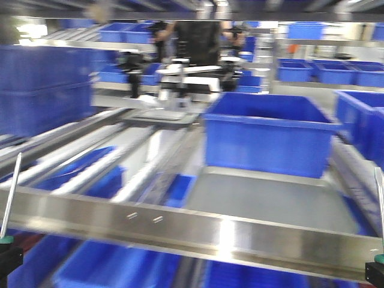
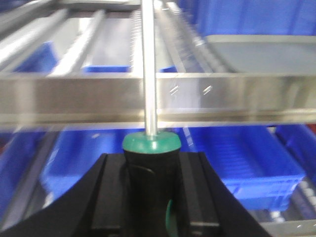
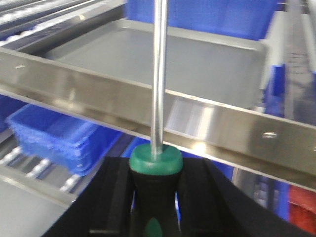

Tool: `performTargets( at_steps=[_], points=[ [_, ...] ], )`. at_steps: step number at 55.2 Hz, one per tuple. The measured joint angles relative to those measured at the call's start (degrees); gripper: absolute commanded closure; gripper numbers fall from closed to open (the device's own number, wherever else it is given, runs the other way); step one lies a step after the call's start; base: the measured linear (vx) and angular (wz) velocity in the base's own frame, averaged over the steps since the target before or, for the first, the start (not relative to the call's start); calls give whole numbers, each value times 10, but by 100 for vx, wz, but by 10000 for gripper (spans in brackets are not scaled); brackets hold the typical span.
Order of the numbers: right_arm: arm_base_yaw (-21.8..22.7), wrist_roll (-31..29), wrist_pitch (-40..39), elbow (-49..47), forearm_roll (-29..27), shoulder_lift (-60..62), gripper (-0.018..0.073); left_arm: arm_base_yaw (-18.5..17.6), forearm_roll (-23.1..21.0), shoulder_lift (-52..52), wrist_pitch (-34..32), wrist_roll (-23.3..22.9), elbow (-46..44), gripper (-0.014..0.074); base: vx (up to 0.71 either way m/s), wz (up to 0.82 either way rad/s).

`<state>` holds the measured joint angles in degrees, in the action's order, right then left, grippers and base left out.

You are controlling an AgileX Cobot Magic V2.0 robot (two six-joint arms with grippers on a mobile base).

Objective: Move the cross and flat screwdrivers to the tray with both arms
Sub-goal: 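Drive the base to the conveyor station with the grey tray, then lower both held screwdrivers toward the grey metal tray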

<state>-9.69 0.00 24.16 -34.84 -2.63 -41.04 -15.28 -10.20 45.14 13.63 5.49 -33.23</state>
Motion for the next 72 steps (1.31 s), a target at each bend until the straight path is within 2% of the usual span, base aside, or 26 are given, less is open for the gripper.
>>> performTargets(
  at_steps=[29, 72],
  points=[
    [0, 0, 0, 0, 0, 0, 567, 0, 0, 0, 0, 0, 0, 599, 24, -28],
    [0, 0, 0, 0, 0, 0, 567, 0, 0, 0, 0, 0, 0, 599, 13, -5]
  ],
)
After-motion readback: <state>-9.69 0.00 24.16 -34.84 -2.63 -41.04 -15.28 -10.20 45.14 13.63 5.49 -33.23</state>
